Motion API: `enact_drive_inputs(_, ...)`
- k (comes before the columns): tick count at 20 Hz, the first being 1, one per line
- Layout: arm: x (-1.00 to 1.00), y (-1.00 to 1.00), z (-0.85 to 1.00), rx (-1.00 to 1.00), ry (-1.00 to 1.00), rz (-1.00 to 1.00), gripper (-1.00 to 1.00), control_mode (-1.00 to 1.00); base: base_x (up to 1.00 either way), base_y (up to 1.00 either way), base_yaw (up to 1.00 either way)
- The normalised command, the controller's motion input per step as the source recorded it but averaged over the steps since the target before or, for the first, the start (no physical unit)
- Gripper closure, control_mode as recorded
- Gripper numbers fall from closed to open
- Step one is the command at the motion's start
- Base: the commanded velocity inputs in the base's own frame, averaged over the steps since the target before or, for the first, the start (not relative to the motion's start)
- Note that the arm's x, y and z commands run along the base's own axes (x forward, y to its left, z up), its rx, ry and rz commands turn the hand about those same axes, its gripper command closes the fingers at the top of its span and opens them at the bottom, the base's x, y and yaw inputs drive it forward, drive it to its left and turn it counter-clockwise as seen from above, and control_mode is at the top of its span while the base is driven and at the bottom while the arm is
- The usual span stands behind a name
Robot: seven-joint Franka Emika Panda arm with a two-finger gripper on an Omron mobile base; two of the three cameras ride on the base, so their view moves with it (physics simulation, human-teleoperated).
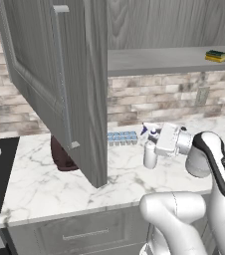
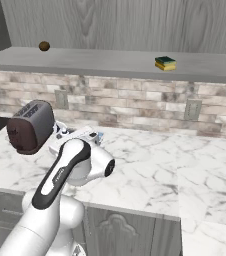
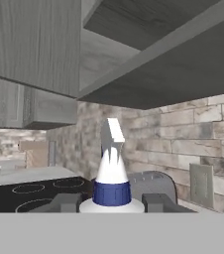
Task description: Pick the spray and sponge from the cabinet and place them on the counter.
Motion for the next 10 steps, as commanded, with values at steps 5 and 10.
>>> enact_drive_inputs(5,0.17,0.00,-0.14,0.00,0.00,0.00,1.00,-1.00,0.00,0.00,0.00)
enact_drive_inputs(10,0.14,0.00,-0.14,0.00,0.00,0.00,1.00,-1.00,0.00,0.00,0.00)
